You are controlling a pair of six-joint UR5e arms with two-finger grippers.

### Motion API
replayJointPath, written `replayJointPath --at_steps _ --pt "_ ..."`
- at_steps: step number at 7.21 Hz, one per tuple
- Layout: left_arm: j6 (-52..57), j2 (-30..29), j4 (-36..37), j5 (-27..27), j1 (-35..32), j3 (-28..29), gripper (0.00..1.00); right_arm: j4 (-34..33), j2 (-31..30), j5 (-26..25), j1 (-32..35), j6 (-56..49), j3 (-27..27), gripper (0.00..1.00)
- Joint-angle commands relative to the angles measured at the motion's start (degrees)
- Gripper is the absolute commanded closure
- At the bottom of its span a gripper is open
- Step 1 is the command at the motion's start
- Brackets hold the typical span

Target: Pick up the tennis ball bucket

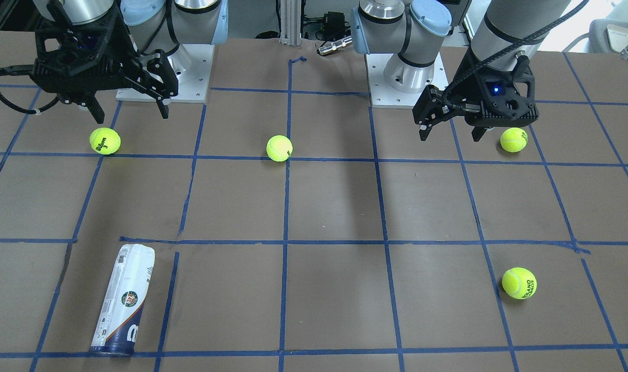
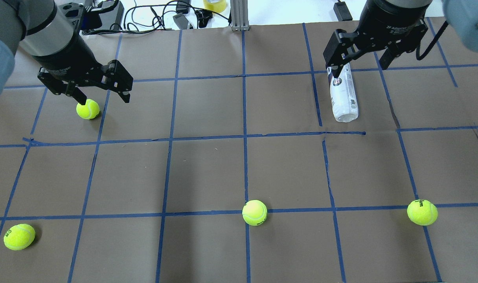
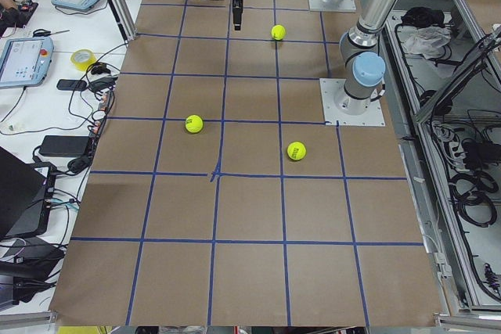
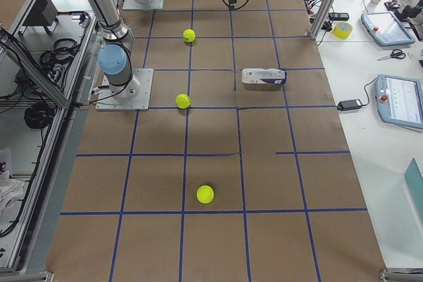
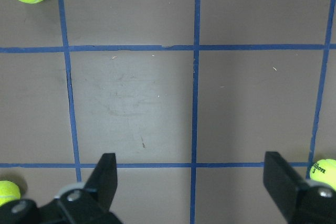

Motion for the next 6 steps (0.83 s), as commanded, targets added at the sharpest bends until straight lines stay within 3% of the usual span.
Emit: replayJointPath --at_steps 1,6 --pt "0.0 0.0 0.1 -0.1 0.0 0.0 0.00 -0.4 0.0 0.0 0.0 0.0 0.1 0.00" --pt "0.0 -0.1 0.1 -0.1 0.1 0.0 0.00 0.1 0.1 0.0 -0.2 -0.1 0.4 0.00"
